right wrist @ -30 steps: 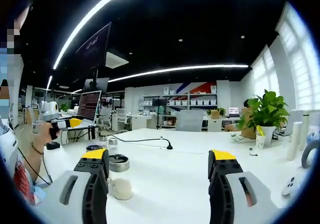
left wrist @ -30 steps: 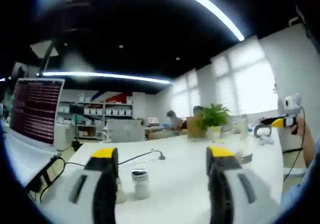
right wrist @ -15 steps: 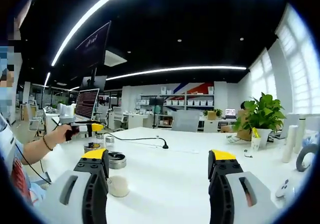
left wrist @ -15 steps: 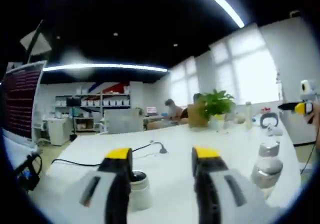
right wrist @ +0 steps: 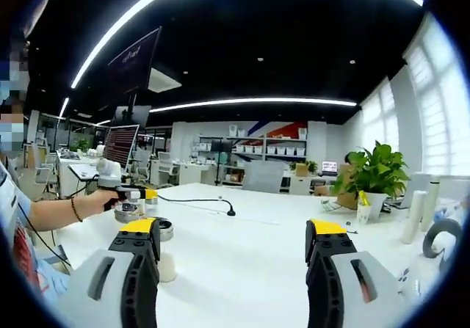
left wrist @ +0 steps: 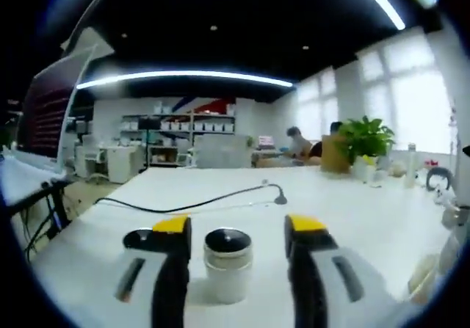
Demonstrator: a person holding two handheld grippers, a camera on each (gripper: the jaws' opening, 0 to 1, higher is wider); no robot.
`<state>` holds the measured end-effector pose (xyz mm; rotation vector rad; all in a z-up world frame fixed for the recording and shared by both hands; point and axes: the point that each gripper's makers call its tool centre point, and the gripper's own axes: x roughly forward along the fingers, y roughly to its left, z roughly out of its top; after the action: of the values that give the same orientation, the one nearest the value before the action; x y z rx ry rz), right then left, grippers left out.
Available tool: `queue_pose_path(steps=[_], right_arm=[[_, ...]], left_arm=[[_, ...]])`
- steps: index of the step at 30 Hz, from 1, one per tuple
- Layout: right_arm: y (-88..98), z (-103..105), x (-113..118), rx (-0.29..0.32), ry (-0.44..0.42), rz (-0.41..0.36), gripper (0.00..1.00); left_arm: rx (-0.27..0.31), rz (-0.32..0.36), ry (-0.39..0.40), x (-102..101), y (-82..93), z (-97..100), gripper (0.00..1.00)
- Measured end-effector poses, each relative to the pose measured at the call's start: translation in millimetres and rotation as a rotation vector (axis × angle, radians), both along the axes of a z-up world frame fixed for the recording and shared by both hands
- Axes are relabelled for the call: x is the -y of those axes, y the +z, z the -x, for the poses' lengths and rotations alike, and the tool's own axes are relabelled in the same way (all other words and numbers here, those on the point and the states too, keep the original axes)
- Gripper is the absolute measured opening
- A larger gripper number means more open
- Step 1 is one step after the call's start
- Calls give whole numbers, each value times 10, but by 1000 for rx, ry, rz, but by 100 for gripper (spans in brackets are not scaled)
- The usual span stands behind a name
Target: Rotate the seasoning bottle until the label or dispensing opening points toward the visible target arrow and the bottle remains upright within the marked orientation range
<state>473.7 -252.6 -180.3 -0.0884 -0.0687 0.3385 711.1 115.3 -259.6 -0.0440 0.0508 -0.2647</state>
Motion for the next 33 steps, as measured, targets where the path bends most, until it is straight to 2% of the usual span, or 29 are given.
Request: queue_pose_path(steps=[5,9,12,14,20,25,26,28,33], right_arm=[[-25,-19,43,-9,-11,2,84],[-26,-31,32,-11,-7,-6,83],[-37,-35,6,-18,5,-8,83],[-43,-30,-13,-21,17,-15,83],[-35,1,-4,-18,19,-15,83],[-22,-20,5,-15,21,-17,83],[-26,-27,1,-15,21,-20,83],[-39,-42,-5,-18,20,-21,83],[-85,-41,-29,-37,34,-12,83]], left_arm=[[-34,8,14,18,-145,-43,49],[-30,-13,7,44,-191,-81,47],[-56,1,26,6,-239,-124,42],[-63,-18,35,-10,-267,-153,44],[-31,-65,21,12,-243,-148,44],[-54,-57,23,-18,-308,-167,40],[-43,-58,13,-11,-301,-167,37],[19,-75,-13,4,-242,-206,35],[9,-62,-22,1,-263,-173,34]])
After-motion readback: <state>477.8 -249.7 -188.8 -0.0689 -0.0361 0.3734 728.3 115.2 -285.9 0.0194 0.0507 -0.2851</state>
